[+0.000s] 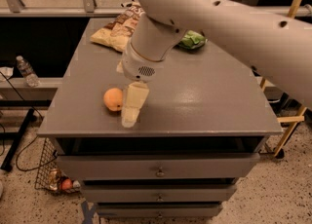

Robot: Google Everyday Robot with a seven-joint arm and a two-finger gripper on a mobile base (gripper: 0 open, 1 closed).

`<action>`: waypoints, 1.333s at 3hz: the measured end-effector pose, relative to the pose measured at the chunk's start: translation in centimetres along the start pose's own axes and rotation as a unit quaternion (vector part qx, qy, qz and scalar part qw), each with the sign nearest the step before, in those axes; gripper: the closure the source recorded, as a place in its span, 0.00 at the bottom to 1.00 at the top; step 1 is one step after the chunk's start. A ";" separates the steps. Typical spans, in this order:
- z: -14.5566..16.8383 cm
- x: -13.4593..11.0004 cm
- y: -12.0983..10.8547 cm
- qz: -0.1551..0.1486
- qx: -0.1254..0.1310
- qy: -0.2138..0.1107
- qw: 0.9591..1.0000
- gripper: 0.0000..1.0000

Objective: Pick orange

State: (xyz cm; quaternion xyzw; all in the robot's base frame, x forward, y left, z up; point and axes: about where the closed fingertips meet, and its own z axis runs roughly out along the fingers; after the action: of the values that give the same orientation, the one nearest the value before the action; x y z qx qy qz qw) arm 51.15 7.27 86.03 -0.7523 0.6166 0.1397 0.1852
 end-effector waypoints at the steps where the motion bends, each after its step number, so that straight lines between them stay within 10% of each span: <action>1: 1.5 -1.2 -0.2 -0.014 -0.012 0.002 1.000 0.00; 2: 2.5 -1.8 -0.4 -0.023 -0.020 0.006 1.000 0.00; 4: 3.4 -1.4 -0.9 -0.021 -0.035 0.005 0.999 0.38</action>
Offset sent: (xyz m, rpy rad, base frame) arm 0.0031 0.0386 -0.0209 -0.0315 0.0226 0.0793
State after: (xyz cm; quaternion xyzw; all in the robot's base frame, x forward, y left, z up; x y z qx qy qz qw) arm 51.82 10.17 83.65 -0.7718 0.5963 0.1536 0.1586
